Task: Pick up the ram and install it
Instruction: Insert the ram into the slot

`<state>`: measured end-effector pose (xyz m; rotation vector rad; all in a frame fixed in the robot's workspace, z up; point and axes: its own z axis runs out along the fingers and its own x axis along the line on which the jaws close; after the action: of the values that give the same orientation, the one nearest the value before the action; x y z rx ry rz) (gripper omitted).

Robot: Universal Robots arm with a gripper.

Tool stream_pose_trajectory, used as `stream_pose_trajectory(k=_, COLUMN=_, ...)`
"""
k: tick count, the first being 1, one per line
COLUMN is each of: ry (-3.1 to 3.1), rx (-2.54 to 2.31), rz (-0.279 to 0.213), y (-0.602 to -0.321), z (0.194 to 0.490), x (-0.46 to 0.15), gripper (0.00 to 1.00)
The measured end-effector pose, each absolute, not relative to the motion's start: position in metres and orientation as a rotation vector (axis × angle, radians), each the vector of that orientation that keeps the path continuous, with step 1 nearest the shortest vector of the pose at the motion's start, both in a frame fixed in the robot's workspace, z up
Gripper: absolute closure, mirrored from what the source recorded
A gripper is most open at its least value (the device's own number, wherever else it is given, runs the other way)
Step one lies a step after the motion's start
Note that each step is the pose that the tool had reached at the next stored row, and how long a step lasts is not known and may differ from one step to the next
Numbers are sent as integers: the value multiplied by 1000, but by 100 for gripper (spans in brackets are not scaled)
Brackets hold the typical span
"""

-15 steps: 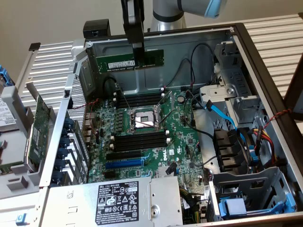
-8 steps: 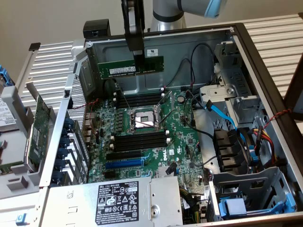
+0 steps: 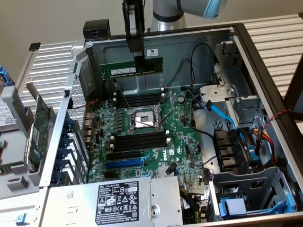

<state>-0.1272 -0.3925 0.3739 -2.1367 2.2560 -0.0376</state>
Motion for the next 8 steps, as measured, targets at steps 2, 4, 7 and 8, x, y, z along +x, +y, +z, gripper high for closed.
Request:
stream_pose_trajectory(k=2, ry=2258, rx=-2141, rz=-42, y=-392, z=372, x=-127, gripper=87)
stream_pose_trajectory(k=4, ry=2259, rx=-2144, rz=-45, y=-392, z=371, x=-127, gripper=87)
stream_pose_trajectory(k=7, ry=2254, rx=-2148, rz=-45, y=-393, z=367, x=-127, gripper=87)
stream_pose_trajectory(k=8, ry=2254, rx=-2149, rz=-45, y=-393, z=366, x=-127, gripper=87)
